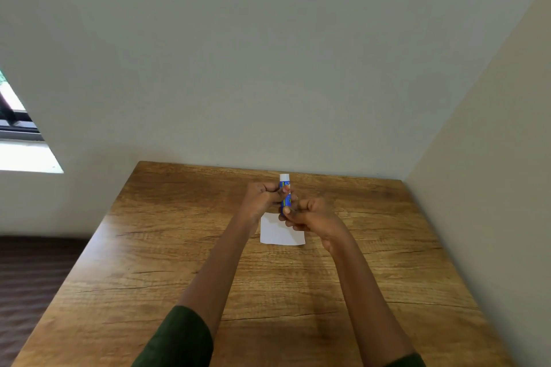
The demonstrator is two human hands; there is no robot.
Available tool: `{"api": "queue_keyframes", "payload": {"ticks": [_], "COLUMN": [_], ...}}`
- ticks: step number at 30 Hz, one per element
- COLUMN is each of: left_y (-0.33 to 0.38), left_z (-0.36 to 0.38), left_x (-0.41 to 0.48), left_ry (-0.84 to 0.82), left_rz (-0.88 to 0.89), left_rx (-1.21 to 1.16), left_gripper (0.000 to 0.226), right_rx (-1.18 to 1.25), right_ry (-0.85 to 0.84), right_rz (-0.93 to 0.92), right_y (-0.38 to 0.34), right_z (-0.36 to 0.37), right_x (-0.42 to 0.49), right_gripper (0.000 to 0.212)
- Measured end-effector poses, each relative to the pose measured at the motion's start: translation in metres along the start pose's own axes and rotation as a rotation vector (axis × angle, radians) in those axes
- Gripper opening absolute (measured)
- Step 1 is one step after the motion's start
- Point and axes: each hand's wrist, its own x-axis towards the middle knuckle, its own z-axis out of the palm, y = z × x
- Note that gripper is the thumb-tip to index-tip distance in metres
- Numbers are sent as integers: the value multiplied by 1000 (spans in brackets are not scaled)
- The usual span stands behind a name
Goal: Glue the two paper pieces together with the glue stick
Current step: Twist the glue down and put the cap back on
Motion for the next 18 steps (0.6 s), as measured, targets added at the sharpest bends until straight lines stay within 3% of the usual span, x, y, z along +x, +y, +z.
{"api": "queue_keyframes", "payload": {"ticks": [5, 13, 18], "left_y": [-3, -2, -2], "left_z": [3, 1, 2], "left_x": [1, 4, 2], "left_ry": [26, 8, 15], "left_rz": [-1, 6, 11], "left_rx": [-8, -7, 5], "left_gripper": [12, 12, 7], "right_rx": [-103, 33, -44], "right_ry": [176, -84, 53], "right_rz": [-37, 16, 8], "right_y": [0, -1, 2], "right_z": [6, -3, 0], "right_x": [1, -1, 2], "right_gripper": [23, 25, 17]}}
